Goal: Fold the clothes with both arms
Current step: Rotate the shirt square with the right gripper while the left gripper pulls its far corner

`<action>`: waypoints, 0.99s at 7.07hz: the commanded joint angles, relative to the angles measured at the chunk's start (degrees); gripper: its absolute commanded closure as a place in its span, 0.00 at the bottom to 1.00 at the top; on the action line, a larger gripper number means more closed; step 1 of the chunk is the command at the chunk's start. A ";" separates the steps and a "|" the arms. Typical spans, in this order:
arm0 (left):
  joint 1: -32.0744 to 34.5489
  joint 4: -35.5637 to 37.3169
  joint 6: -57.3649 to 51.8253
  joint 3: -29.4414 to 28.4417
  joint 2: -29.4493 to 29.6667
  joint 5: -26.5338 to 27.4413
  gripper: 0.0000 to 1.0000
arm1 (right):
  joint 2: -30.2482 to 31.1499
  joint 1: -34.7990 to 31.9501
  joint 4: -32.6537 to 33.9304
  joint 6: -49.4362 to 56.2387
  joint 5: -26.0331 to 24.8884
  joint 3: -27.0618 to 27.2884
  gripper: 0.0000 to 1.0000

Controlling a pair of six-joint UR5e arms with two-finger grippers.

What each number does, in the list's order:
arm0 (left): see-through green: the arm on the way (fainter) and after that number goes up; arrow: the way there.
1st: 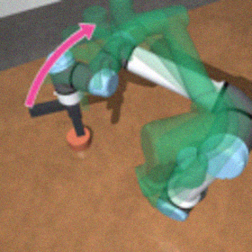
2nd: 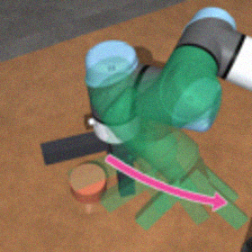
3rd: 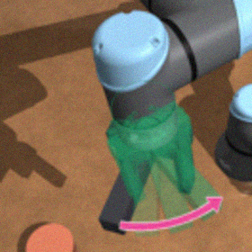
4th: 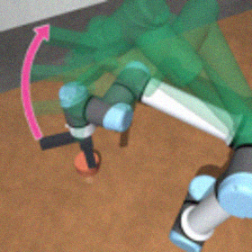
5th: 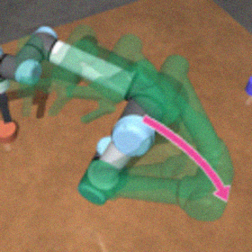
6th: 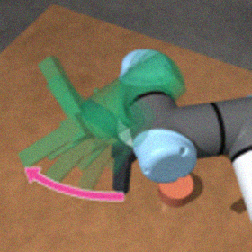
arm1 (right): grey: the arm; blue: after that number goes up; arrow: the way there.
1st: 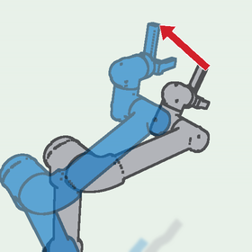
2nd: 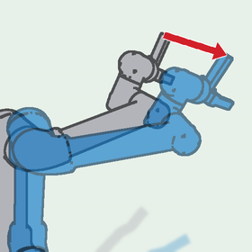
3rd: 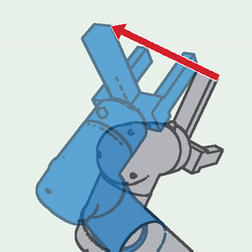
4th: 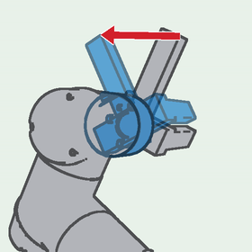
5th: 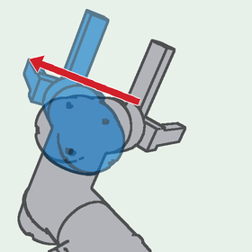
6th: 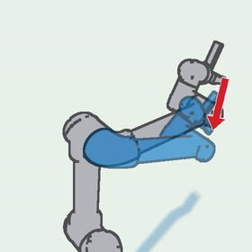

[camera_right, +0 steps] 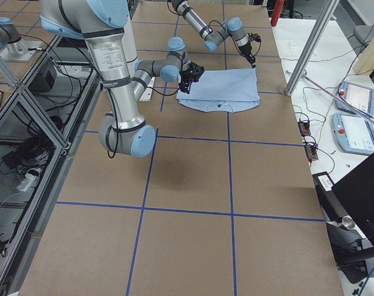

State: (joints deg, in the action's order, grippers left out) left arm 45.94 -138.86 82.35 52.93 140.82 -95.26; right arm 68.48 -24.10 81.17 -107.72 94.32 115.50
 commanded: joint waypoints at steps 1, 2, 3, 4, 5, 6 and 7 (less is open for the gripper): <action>0.12 0.08 0.09 9.31 -4.55 -0.36 0.49 | -0.01 3.25 0.22 9.12 -0.10 -0.71 0.00; 0.12 0.08 0.18 13.56 -7.64 -0.54 0.49 | -0.97 4.92 0.31 18.07 -0.19 -2.45 0.00; 0.12 0.26 0.35 14.82 -8.62 -3.85 0.49 | -1.59 6.68 0.48 25.90 -2.10 -3.95 0.05; 0.03 0.17 0.61 14.83 -8.90 -5.19 0.47 | -2.90 8.09 0.57 34.59 -4.82 -6.32 0.05; 0.03 0.09 0.62 15.01 -9.59 -5.20 0.47 | -4.83 8.88 0.66 44.16 -6.76 -8.78 0.07; 0.03 -0.09 0.70 15.01 -10.38 -5.20 0.47 | -5.37 9.41 0.66 47.48 -7.04 -9.76 0.24; 0.03 -0.27 0.70 15.01 -10.57 -5.20 0.47 | -5.37 10.03 1.10 50.73 -7.65 -9.94 0.44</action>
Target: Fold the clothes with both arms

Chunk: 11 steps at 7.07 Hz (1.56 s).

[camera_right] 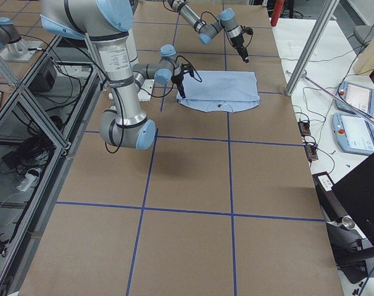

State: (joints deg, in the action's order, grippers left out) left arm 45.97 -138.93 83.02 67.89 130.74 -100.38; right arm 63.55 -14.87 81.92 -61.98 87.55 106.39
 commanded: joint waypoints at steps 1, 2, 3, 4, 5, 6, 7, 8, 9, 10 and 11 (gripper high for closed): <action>-0.01 -0.28 0.74 0.05 -0.58 -0.08 0.47 | -0.96 1.33 2.61 6.25 -2.46 -0.74 0.63; -0.18 -0.37 1.27 0.05 -0.58 -0.08 0.47 | -1.32 2.29 3.24 7.04 -3.95 -0.74 0.64; -0.18 -0.37 1.97 -0.03 -0.84 -0.08 0.47 | -1.32 2.65 3.34 7.14 -3.97 -0.74 0.64; -0.18 -0.55 1.97 0.05 -1.28 -0.08 0.47 | -1.32 3.00 3.34 7.05 -4.40 -0.83 0.63; -0.27 -0.55 1.97 0.05 -1.28 -0.08 0.47 | -1.32 3.26 3.34 7.14 -4.58 -0.83 0.60; -0.27 -0.55 2.06 0.05 -1.28 -0.08 0.47 | -1.15 3.53 3.43 7.14 -4.58 -0.83 0.60; -0.27 -0.55 2.06 0.05 -1.28 0.01 0.47 | -1.23 3.70 3.95 7.05 -4.67 -0.74 0.62; -0.27 -0.55 2.06 0.05 -1.28 -0.08 0.47 | -1.15 3.70 4.04 7.05 -4.84 -0.74 0.90; -0.36 -0.55 2.41 0.05 -1.28 -0.08 0.47 | -1.06 3.70 4.39 7.14 -5.02 -0.74 1.00; -0.36 -0.55 2.94 0.05 -1.28 0.01 0.47 | -1.06 2.22 5.26 8.45 -4.59 -0.31 1.00; -0.36 -0.55 3.03 0.05 -1.19 0.01 0.47 | -0.54 0.64 5.45 12.03 -4.32 1.00 1.00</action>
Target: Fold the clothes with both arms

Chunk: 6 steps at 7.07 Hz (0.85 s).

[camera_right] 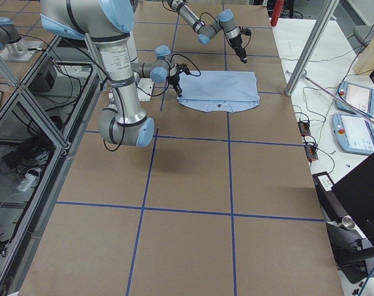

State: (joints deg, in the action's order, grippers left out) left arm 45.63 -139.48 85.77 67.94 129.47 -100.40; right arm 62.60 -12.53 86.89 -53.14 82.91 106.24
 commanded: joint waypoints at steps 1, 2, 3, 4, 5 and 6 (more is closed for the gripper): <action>-0.10 0.00 1.76 0.09 0.25 -0.06 0.47 | 2.85 -1.80 0.30 3.39 0.24 2.64 1.00; -0.28 0.09 2.12 0.26 0.43 0.03 0.47 | 5.40 -1.80 0.04 2.61 -0.37 4.05 1.00; -0.28 0.18 2.12 0.52 0.34 0.03 0.46 | 8.12 -0.32 -0.05 -1.22 -0.55 5.72 1.00; -0.28 0.18 2.12 0.53 0.52 0.12 0.46 | 8.58 0.74 -0.05 -3.78 -1.42 6.17 1.00; -0.28 0.26 2.12 0.61 0.52 0.12 0.46 | 9.54 1.18 0.21 -3.98 -1.35 7.39 1.00; -0.28 0.35 2.12 0.88 0.60 0.20 0.46 | 10.16 1.36 0.21 -5.73 -1.26 7.58 0.99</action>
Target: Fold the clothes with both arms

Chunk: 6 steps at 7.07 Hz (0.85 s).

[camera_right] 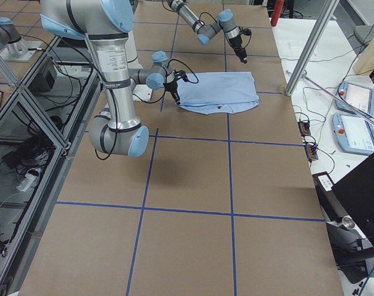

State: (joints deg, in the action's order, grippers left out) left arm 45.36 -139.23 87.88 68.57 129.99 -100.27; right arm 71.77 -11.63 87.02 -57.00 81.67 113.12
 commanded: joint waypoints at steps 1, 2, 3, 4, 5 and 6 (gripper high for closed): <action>-0.09 0.10 0.01 0.25 0.00 -0.01 0.46 | 1.01 0.47 0.08 -2.06 0.24 1.04 0.93; -0.09 0.10 0.01 0.25 0.00 0.08 0.46 | 1.01 0.38 0.17 -2.15 0.24 1.22 0.55; -0.09 0.10 0.01 0.25 0.00 0.08 0.46 | 0.92 0.38 0.17 -2.15 0.24 1.48 0.24; -0.09 0.10 0.01 0.25 0.00 0.08 0.46 | 0.74 0.38 0.17 -2.41 0.15 2.79 0.28; -0.09 0.01 0.01 0.25 0.00 -0.01 0.46 | 0.05 -1.10 0.17 -3.19 0.07 2.28 0.32; -0.27 0.01 0.10 0.25 0.00 -0.01 0.46 | -0.74 -2.51 -0.26 -3.12 0.15 0.36 0.36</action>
State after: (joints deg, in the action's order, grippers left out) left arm 45.19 -139.19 87.91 68.82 129.99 -100.25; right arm 71.87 -12.58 87.08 -59.88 81.80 114.93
